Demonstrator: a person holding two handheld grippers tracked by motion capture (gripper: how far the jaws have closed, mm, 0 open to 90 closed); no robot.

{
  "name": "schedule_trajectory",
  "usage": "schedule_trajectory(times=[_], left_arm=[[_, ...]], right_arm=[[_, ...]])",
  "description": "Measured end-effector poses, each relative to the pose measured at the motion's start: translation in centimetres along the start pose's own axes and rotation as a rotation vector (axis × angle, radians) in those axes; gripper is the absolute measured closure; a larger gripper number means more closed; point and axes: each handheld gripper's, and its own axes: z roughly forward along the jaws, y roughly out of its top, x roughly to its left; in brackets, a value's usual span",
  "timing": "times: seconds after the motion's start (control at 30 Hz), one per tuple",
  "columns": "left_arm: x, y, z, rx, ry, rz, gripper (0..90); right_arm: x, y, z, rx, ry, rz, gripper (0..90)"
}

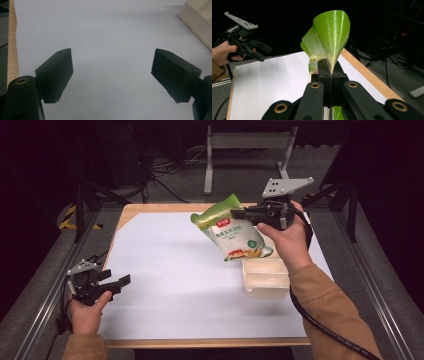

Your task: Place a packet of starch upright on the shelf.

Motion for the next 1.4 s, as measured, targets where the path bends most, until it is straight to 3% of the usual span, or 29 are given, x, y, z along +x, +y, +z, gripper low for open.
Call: schedule_trajectory(times=[0.57,0.8,1.4], left_arm=[[0.2,-0.7,-0.6,0.01,0.017,-0.006,18.1],[0.2,-0.6,-0.2,0.018,0.014,0.001,18.1],[0.1,-0.5,0.2,0.027,0.005,0.003,17.9]], right_arm=[[-2.9,-1.1,-2.2,-0.018,-0.069,0.005,88.9],[-3.7,-1.8,-2.7,-0.03,-0.071,-0.035,88.9],[-5.4,-4.7,-2.6,-0.031,-0.069,-0.002,88.9]])
